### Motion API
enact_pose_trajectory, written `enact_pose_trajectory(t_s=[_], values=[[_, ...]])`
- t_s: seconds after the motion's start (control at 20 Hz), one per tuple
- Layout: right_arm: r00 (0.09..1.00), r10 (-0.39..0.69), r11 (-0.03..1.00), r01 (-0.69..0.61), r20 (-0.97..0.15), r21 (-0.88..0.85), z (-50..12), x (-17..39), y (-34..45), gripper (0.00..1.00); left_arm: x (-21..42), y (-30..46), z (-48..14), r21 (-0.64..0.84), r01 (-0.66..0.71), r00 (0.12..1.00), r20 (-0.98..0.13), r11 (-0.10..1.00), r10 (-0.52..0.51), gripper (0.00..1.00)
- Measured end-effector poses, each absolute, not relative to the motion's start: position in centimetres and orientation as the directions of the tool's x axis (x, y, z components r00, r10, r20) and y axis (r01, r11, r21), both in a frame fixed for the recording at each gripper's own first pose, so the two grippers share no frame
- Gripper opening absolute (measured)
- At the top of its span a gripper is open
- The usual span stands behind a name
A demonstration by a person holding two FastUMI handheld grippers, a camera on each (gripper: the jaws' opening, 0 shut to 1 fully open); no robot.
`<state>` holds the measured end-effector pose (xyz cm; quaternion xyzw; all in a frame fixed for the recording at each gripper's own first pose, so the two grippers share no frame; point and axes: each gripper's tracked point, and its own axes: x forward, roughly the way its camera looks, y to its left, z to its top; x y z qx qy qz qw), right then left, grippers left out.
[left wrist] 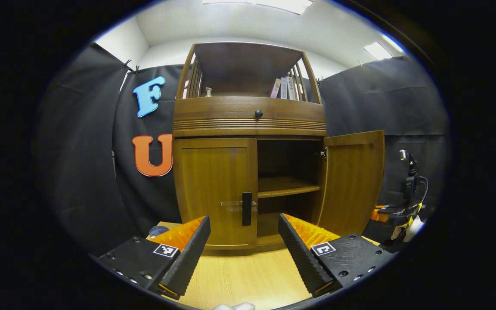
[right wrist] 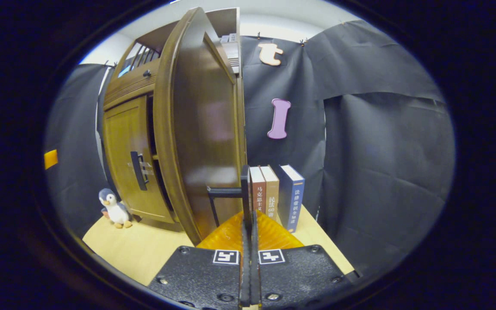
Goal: Open the right door of the double-door shoe cabinet with the right hand, and open the left door with the left hand.
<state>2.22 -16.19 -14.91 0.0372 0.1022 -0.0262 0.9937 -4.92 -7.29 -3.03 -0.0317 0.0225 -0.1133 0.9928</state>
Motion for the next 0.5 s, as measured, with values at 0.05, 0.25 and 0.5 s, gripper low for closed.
enact_pose_trajectory(t_s=[0.05,0.25,0.5], values=[[0.979,-0.033,0.996,0.048,-0.203,0.069,-14.9,2.3,-16.2,0.04,-4.8,-7.4,-3.0,-0.069,0.223,0.974,-0.037,0.972,-0.226,0.96],[0.978,-0.009,0.995,0.030,-0.210,0.098,-15.0,2.3,-17.0,0.04,-4.8,-8.0,-2.9,-0.072,0.225,0.973,-0.037,0.972,-0.228,1.00],[0.978,-0.012,0.994,0.034,-0.208,0.103,-15.2,2.3,-17.7,0.14,-4.6,-8.4,-2.9,-0.070,0.229,0.972,-0.037,0.971,-0.232,0.96]])
